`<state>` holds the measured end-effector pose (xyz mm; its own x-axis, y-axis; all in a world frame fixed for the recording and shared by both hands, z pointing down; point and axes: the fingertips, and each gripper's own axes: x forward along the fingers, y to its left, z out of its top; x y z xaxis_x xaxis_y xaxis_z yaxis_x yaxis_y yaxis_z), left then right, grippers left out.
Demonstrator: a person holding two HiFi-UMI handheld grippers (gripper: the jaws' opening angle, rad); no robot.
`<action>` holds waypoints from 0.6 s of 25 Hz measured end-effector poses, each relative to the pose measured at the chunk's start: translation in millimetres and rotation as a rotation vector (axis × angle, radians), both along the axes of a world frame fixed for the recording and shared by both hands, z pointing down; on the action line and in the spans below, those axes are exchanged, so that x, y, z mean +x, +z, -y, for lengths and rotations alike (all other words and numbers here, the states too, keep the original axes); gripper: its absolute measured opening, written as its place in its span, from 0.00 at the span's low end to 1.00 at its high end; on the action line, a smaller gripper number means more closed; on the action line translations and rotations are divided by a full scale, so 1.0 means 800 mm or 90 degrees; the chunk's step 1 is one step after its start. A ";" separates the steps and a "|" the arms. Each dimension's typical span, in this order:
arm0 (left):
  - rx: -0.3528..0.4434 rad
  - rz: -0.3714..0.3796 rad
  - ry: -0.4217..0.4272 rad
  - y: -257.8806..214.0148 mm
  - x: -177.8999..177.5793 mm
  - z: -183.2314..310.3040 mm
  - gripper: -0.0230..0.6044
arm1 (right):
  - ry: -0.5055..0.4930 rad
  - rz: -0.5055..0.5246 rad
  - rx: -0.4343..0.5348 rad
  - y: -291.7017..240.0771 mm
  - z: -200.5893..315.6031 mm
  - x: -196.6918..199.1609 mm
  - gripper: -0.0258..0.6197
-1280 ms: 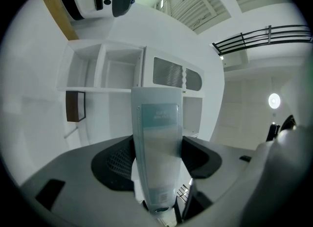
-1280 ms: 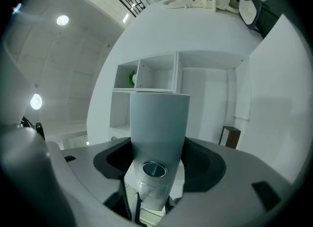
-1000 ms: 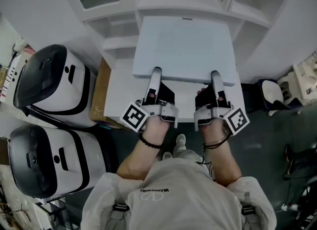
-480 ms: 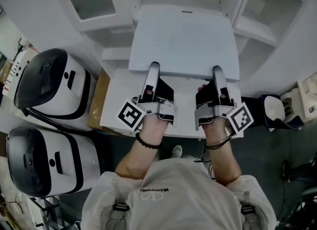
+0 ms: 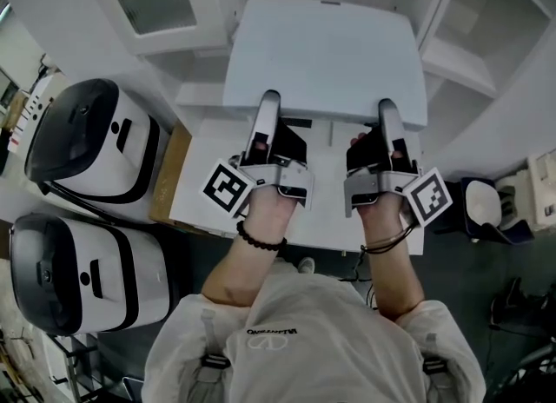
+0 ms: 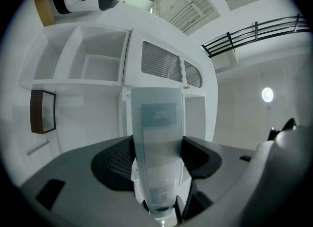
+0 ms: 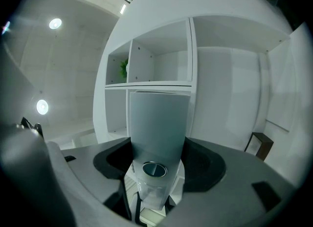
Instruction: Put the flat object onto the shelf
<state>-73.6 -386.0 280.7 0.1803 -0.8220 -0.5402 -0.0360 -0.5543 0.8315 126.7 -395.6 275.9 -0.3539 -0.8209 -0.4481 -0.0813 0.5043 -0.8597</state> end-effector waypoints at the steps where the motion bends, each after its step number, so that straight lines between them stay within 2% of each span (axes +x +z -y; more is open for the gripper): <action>1: 0.002 0.001 -0.001 -0.001 0.000 0.000 0.49 | 0.000 0.001 0.002 -0.001 0.001 0.000 0.51; 8: -0.006 -0.004 0.008 -0.001 0.003 0.000 0.49 | 0.012 0.010 0.002 -0.002 0.000 0.002 0.51; 15: -0.037 0.003 0.011 -0.003 -0.007 0.063 0.49 | 0.017 0.016 -0.034 0.001 0.060 -0.008 0.51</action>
